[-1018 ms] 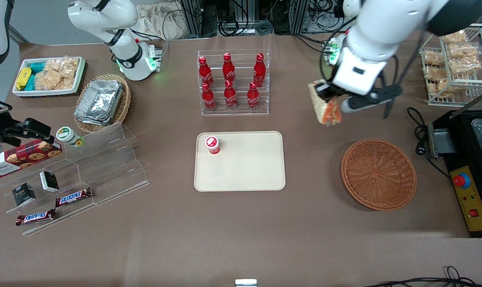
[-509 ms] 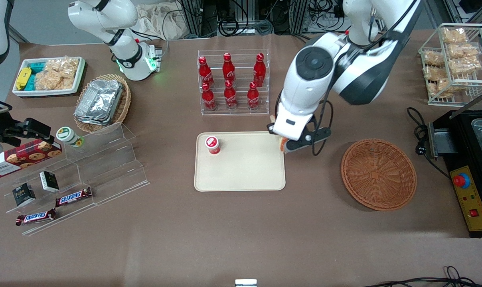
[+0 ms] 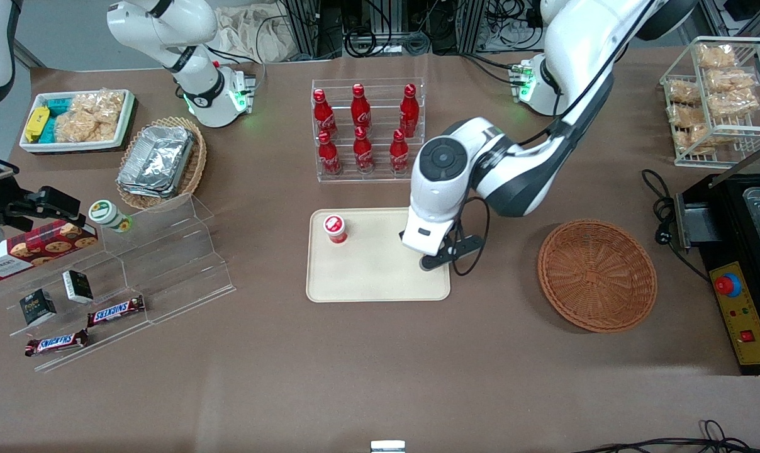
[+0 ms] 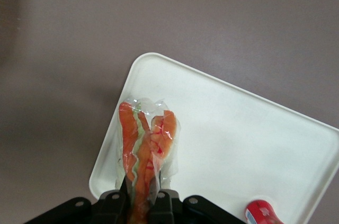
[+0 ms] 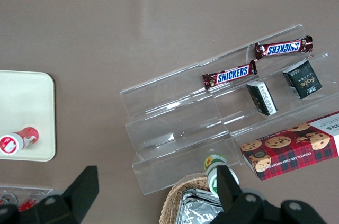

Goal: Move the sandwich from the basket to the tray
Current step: 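Lower the sandwich onto the cream tray and open the left gripper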

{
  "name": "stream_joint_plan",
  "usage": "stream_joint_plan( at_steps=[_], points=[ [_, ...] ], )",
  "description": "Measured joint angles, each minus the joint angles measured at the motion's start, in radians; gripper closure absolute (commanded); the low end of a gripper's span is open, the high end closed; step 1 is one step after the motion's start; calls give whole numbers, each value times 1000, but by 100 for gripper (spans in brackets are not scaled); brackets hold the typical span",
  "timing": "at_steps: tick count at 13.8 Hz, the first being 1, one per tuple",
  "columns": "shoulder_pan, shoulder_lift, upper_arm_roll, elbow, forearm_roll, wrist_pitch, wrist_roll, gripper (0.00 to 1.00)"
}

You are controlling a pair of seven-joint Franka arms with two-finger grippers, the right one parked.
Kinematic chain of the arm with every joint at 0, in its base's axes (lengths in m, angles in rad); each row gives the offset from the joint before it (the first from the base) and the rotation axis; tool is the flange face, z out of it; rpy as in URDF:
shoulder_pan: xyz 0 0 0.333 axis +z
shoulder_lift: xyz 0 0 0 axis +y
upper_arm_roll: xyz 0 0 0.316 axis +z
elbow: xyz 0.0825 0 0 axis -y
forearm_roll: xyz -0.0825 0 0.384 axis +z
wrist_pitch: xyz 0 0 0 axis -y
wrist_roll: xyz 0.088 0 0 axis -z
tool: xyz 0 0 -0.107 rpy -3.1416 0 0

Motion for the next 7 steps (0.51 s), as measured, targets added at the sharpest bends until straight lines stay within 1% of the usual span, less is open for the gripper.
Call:
stream_joint_plan(
  at_steps=[2, 4, 5, 6, 7],
  points=[
    [-7, 64, 0, 0, 66, 29, -24, 94],
    [-14, 117, 1, 0, 113, 62, -26, 93],
    [-19, 141, 2, 0, 131, 77, -31, 88],
    [-22, 159, 3, 1, 147, 93, -37, 76],
    [-22, 171, 3, 1, 155, 103, -40, 46]
  ],
)
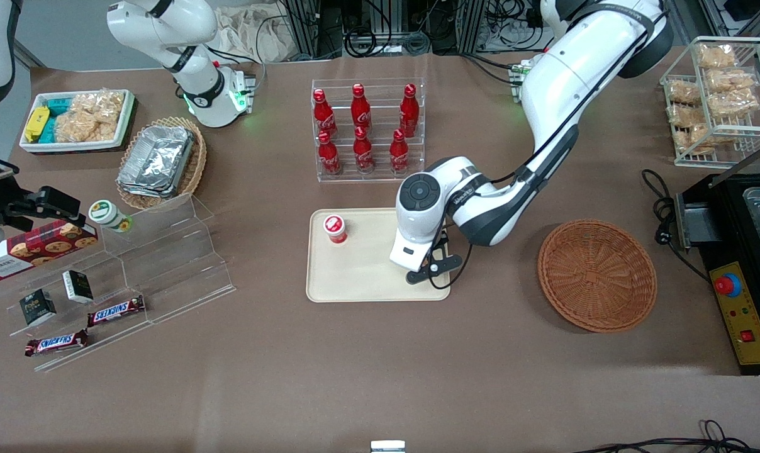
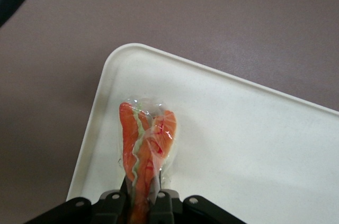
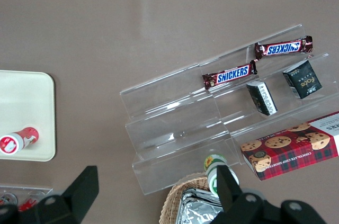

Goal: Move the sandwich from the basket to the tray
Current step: 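Lower the sandwich onto the cream tray and open the left gripper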

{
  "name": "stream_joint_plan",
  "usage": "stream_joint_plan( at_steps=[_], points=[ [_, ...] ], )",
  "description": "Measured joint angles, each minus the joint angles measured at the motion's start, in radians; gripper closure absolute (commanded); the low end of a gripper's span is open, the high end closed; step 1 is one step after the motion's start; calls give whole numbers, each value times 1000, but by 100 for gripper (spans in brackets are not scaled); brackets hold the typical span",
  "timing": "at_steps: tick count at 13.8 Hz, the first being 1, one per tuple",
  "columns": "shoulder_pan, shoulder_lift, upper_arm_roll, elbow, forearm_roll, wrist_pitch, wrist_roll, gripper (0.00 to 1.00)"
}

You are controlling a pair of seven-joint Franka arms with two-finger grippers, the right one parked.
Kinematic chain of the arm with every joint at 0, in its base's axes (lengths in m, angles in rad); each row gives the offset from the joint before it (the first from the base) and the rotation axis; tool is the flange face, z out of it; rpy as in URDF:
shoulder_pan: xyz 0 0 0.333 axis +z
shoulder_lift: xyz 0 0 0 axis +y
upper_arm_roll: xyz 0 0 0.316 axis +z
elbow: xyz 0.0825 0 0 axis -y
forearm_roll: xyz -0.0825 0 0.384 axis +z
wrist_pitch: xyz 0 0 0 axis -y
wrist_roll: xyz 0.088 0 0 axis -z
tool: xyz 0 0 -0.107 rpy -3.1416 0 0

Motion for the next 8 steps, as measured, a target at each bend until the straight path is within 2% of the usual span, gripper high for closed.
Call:
stream_joint_plan(
  at_steps=[1, 2, 5, 8],
  points=[
    [0, 4, 1, 2, 2, 2, 0, 8],
    [0, 4, 2, 6, 2, 2, -1, 0],
    [6, -5, 4, 29, 5, 2, -63, 0],
    [68, -105, 4, 63, -4, -43, -111, 0]
  ],
)
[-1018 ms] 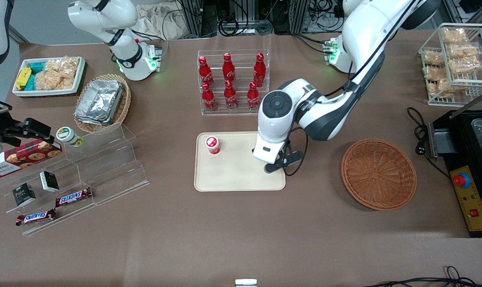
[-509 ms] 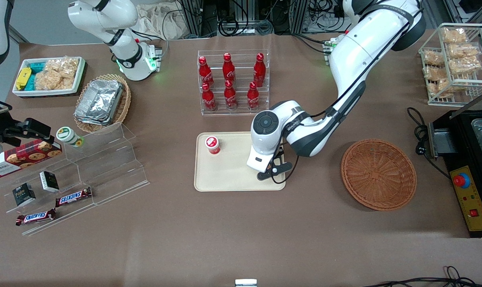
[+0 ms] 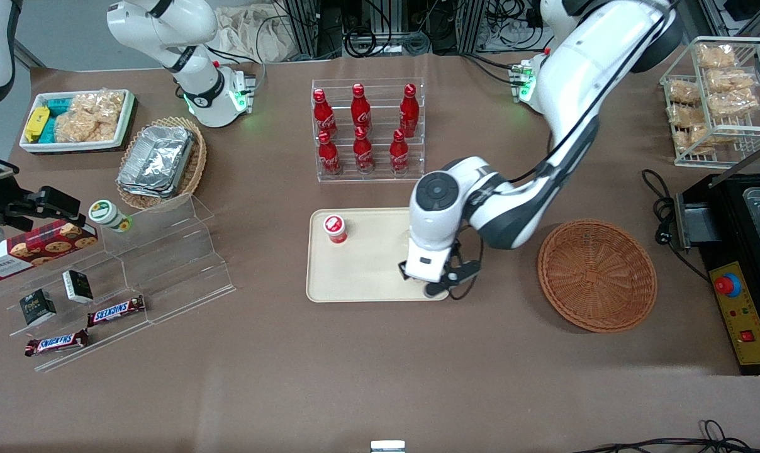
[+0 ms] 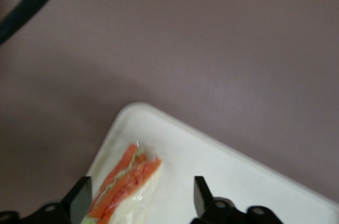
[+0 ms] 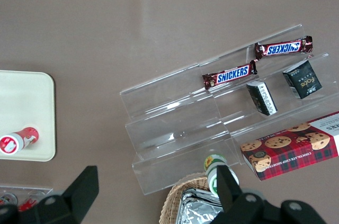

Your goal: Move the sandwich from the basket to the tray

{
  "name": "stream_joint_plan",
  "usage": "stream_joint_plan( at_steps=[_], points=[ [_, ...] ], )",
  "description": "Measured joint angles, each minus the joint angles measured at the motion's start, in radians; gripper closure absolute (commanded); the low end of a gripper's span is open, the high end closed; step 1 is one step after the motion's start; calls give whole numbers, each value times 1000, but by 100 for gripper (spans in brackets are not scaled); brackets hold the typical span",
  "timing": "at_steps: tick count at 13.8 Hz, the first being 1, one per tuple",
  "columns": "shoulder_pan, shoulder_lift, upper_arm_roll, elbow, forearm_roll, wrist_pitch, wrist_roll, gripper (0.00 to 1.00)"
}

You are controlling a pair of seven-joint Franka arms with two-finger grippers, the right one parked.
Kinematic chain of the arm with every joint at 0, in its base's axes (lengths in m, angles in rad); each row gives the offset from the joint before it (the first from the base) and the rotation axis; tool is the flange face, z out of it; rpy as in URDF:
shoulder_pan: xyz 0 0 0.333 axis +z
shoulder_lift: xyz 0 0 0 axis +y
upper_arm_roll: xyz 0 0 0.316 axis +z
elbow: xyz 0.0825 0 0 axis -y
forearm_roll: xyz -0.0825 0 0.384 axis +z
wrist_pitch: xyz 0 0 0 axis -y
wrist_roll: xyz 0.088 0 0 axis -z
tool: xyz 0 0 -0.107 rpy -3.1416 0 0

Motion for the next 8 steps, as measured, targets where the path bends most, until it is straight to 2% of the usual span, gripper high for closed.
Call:
stream_joint_plan(
  at_steps=[4, 8],
  points=[
    [155, -227, 0, 8, -113, -140, 11, 0],
    [280, -339, 1, -2, -251, -200, 189, 0]
  ],
)
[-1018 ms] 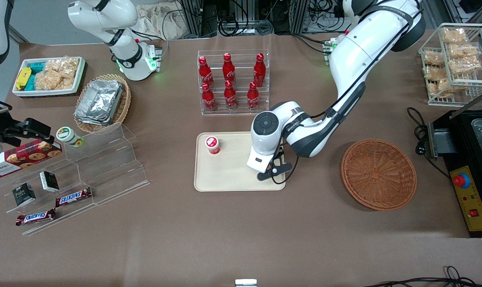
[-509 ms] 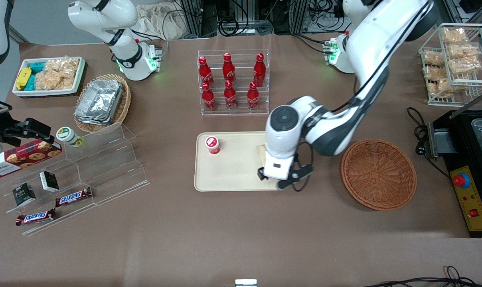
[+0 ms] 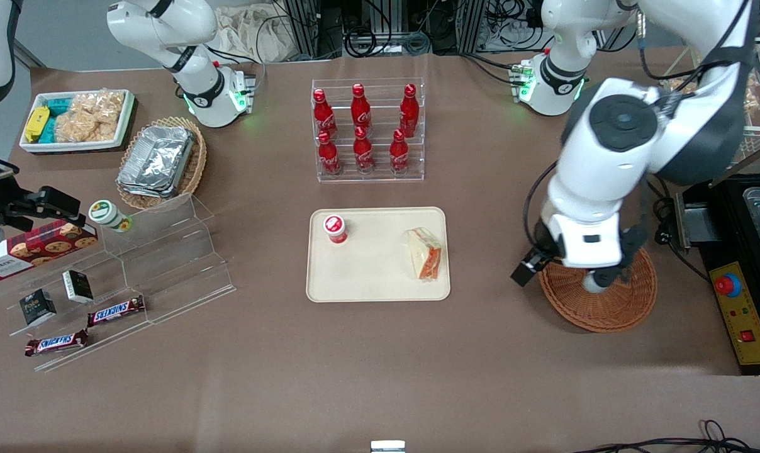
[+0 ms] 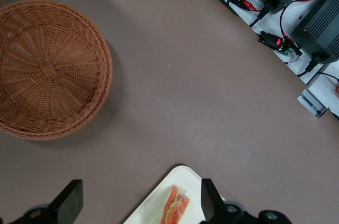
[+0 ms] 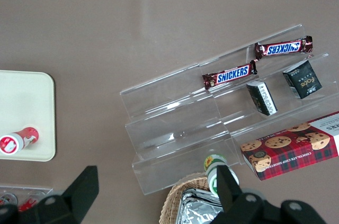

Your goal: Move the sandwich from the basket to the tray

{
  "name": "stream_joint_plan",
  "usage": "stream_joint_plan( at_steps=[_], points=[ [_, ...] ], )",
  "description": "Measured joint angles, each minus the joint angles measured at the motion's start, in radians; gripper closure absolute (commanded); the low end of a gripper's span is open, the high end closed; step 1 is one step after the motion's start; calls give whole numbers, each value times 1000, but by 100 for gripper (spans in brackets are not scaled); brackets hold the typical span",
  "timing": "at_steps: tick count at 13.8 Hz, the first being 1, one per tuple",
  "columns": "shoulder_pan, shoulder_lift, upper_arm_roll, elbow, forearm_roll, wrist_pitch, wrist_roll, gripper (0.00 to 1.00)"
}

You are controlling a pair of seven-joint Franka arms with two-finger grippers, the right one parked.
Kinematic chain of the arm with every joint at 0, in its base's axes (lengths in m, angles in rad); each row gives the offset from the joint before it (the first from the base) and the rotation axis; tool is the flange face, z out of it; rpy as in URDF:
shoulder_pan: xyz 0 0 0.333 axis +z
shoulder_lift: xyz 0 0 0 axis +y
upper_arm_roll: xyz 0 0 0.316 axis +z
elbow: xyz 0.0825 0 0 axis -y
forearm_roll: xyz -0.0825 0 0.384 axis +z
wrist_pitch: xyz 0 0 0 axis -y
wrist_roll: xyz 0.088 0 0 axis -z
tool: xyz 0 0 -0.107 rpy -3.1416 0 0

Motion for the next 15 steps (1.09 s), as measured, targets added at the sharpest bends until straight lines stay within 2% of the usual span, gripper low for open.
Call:
stream_joint_plan(
  at_steps=[6, 8, 12, 15],
  points=[
    [110, -24, 2, -11, -70, -42, 301, 0],
    [126, -39, 30, -11, -95, -76, 432, 0],
    [25, -109, 288, -11, -216, -141, 729, 0],
    [-40, -167, 450, -22, -246, -185, 919, 0]
  ],
)
